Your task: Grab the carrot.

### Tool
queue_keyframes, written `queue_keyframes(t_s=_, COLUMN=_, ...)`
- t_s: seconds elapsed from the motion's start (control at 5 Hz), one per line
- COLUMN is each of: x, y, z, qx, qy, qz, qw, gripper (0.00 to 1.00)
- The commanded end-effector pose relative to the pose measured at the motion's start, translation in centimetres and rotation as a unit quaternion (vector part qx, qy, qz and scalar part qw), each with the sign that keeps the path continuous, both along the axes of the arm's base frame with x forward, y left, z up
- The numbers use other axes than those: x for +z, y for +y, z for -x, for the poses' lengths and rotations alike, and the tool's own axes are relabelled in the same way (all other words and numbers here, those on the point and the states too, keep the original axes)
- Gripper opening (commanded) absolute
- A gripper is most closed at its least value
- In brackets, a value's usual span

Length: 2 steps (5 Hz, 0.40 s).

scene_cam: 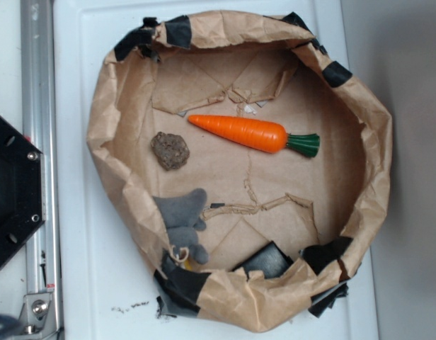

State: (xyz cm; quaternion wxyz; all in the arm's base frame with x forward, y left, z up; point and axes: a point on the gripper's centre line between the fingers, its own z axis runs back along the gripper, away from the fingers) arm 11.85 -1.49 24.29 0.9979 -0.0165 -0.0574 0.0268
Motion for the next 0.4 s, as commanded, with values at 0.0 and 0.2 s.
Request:
queue_keyframes(t_s=0.0, x=0.0, y=0.0, z=0.0, qx=0.000, qy=0.000, qz=0.000, qw=1.000, gripper=1.00)
queue_keyframes(t_s=0.2, x=-3.6, y=1.1, z=-5.0, qx=-0.011, qy=-0.063, qz=-0.034, qw=0.997, gripper=1.00)
